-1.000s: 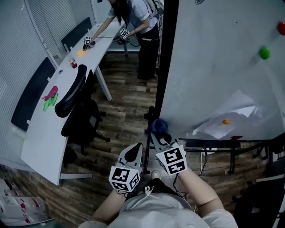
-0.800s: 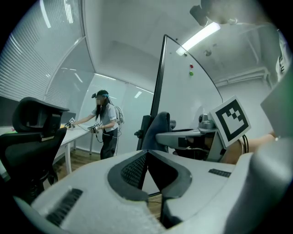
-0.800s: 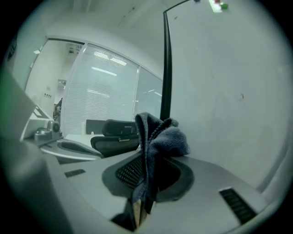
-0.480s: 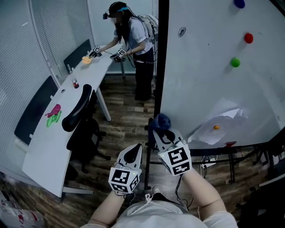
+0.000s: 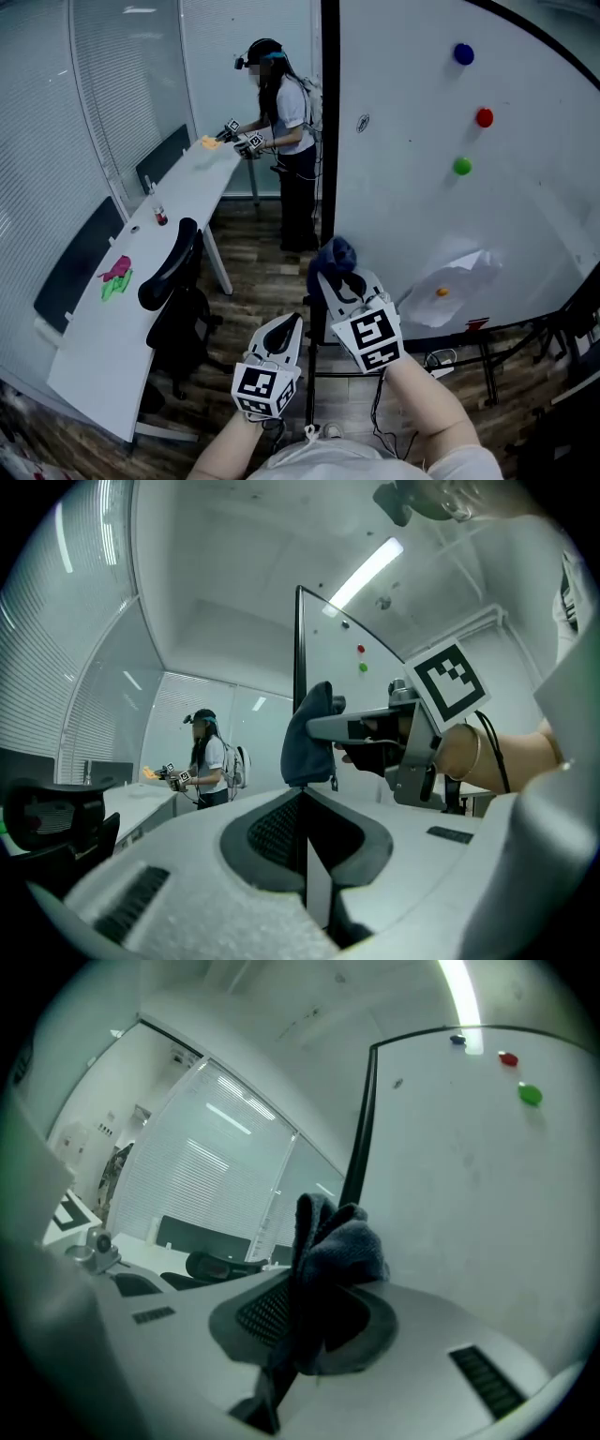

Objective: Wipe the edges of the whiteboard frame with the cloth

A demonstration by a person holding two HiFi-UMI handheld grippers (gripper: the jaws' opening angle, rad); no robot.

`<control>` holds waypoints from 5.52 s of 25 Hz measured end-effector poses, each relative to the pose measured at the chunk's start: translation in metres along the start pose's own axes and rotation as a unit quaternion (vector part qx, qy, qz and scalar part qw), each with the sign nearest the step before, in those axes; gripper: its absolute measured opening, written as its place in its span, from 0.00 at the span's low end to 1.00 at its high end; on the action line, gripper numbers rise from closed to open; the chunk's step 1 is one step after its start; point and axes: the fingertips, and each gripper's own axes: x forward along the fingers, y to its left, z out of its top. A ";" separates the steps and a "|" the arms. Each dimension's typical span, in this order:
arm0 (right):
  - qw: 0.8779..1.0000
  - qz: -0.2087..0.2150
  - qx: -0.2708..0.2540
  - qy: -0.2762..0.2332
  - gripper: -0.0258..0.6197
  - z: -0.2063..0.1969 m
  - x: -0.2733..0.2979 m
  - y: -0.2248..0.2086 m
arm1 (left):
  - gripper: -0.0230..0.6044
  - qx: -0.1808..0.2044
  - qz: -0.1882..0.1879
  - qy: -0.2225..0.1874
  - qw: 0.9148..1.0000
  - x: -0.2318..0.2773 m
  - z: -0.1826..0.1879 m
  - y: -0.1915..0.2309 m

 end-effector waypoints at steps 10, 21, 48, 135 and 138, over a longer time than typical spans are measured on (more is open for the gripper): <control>0.997 -0.024 -0.056 -0.036 0.14 0.085 0.005 -0.021 | 0.07 0.019 0.006 -0.036 0.999 0.000 0.037 0.006; 0.992 -0.048 -0.090 -0.076 0.14 0.159 0.005 -0.044 | 0.07 0.026 -0.005 -0.047 0.999 0.011 0.064 0.001; 0.979 -0.090 -0.113 -0.145 0.14 0.333 0.007 -0.102 | 0.07 0.033 -0.018 -0.051 0.998 0.024 0.112 0.001; 0.942 -0.212 -0.120 -0.232 0.14 0.339 -0.266 -0.430 | 0.07 0.028 -0.128 -0.017 0.991 0.217 0.064 -0.335; 0.942 -0.209 -0.127 -0.228 0.14 0.335 -0.280 -0.444 | 0.07 0.025 -0.127 -0.024 0.991 0.233 0.066 -0.356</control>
